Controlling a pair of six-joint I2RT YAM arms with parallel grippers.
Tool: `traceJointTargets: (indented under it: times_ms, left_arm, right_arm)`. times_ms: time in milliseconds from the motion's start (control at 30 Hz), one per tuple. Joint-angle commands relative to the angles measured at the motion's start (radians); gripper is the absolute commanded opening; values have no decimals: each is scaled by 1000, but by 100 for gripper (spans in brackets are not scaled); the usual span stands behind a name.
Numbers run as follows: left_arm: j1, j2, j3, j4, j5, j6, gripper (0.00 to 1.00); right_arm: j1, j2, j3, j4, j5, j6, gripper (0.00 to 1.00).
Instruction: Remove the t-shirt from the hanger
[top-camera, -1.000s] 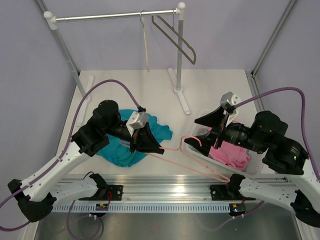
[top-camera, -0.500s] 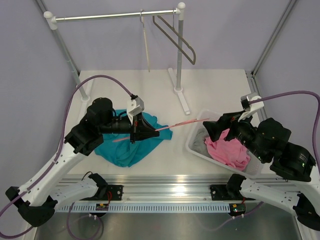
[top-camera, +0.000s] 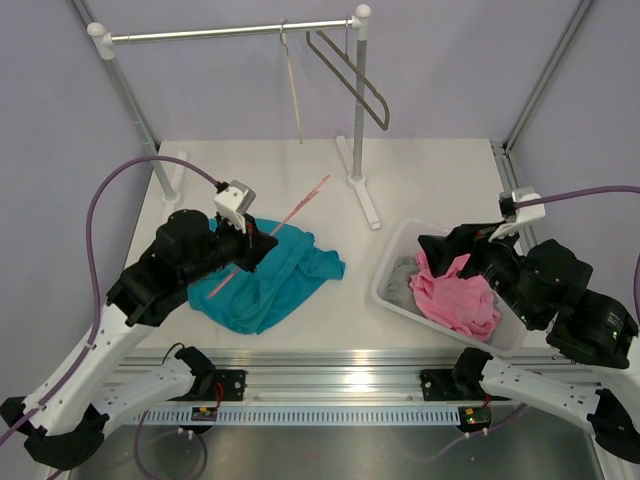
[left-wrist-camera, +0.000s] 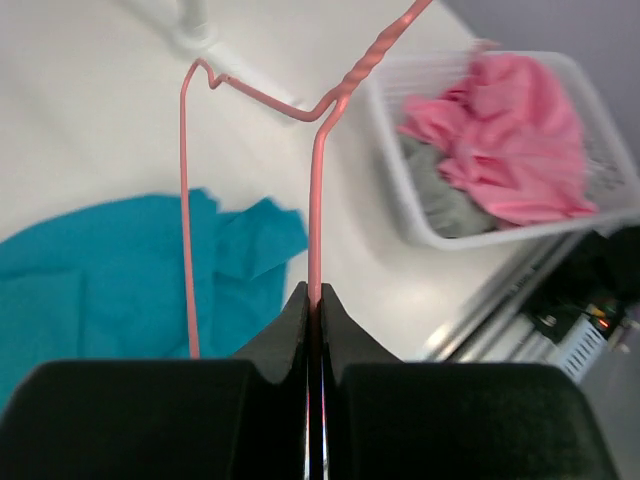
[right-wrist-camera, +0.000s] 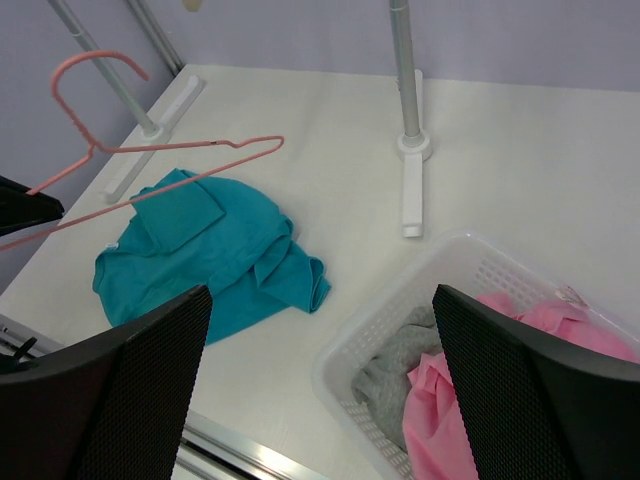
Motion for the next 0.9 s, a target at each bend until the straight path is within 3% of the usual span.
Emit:
traceJointTargets:
  times_ms: [0, 167, 333, 433, 600, 767, 867]
  left_arm:
    - [15, -16, 16, -116, -353, -75, 0]
    - [56, -79, -28, -125, -503, -104, 0]
    - [62, -80, 50, -87, -706, -124, 0]
    - [79, -31, 122, -44, -741, -104, 0]
    - [161, 108, 234, 39, -725, -44, 0]
    - [350, 271, 386, 79, -522, -70, 0]
    - [390, 303, 404, 169, -475, -65, 0]
  right_arm:
    - [-2, -37, 11, -11, 32, 7, 100]
    - [-2, -66, 30, -28, 22, -2, 99]
    - [-2, -91, 25, -29, -8, 5, 100]
    - [-2, -102, 5, -19, -40, 1, 100]
    - [-2, -92, -91, 61, -145, -1, 99]
    - [-2, -74, -139, 92, -217, 25, 99]
    - [-2, -124, -245, 179, -298, 39, 99]
